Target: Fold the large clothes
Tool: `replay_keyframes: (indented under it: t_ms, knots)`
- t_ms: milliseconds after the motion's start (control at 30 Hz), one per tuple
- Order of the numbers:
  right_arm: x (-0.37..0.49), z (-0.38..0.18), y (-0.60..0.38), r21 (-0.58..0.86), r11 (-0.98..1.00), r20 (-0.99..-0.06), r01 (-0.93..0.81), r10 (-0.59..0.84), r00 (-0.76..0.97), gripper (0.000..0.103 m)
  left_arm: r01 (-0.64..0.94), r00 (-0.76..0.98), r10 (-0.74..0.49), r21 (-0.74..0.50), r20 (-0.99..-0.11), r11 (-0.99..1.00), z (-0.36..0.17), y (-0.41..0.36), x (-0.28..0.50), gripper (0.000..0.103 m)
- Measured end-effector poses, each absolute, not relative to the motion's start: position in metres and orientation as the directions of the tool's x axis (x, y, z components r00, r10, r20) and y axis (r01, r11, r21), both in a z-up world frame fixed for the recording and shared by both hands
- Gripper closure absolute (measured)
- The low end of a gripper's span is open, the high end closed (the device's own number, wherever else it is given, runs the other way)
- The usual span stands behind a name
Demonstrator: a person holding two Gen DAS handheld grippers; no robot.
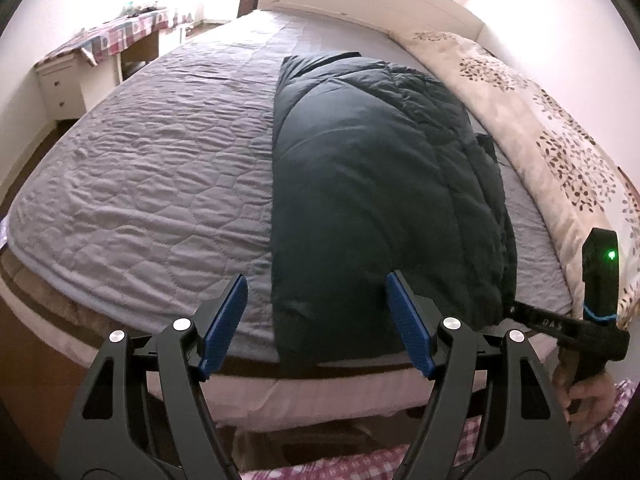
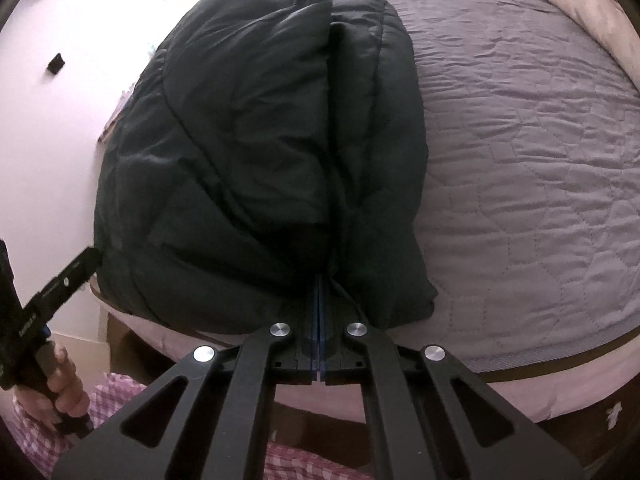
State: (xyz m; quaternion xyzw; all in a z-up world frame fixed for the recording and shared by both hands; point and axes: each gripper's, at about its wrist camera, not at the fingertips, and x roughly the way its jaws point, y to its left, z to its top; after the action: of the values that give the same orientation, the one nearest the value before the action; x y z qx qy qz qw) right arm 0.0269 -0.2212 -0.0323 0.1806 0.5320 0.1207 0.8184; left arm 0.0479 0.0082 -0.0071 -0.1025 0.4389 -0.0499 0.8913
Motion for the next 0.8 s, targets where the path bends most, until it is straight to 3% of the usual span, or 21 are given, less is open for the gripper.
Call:
replay_keyframes:
  t_ms: [267,800]
  knots:
    - [0.021,-0.022,-0.229,0.409,0.912,-0.824,0.001,0.369,0.430,0.103,-0.058,0.594,-0.103,-0.171,-0.798,0.984,-0.008,0.010,0.029,0.032]
    - [0.008,-0.008,-0.222,0.400,0.917,-0.824,0.008,0.355,0.442,0.089,-0.059,0.600,-0.054,-0.111,-0.798,0.992,-0.004,0.002,0.008,0.032]
